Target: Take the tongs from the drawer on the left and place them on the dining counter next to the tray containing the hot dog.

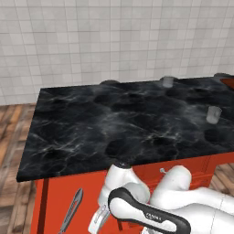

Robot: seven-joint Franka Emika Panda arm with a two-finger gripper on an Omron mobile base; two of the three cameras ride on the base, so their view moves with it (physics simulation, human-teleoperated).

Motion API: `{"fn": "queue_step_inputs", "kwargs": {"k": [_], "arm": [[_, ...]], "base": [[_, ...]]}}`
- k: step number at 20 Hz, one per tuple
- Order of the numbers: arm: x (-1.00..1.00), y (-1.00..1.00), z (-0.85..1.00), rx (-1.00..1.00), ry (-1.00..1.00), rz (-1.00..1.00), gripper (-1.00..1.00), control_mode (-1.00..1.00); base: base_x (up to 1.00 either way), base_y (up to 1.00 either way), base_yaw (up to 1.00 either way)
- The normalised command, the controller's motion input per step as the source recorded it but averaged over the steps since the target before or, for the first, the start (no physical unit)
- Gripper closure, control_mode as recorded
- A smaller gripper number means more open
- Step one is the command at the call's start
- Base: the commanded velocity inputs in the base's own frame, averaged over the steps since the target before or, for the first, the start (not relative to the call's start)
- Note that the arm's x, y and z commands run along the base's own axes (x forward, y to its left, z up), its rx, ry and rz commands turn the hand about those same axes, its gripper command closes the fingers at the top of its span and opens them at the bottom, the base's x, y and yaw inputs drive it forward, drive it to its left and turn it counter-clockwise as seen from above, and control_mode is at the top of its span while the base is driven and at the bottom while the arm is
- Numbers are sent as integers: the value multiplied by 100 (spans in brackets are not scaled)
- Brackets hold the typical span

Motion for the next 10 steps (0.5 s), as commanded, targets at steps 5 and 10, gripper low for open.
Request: {"fn": "queue_step_inputs", "kwargs": {"k": [5,10], "arm": [[21,21,-19,-11,16,4,-100,-100],[7,34,-27,-14,12,6,-100,-100]], "base": [[0,0,0],[0,0,0]]}}
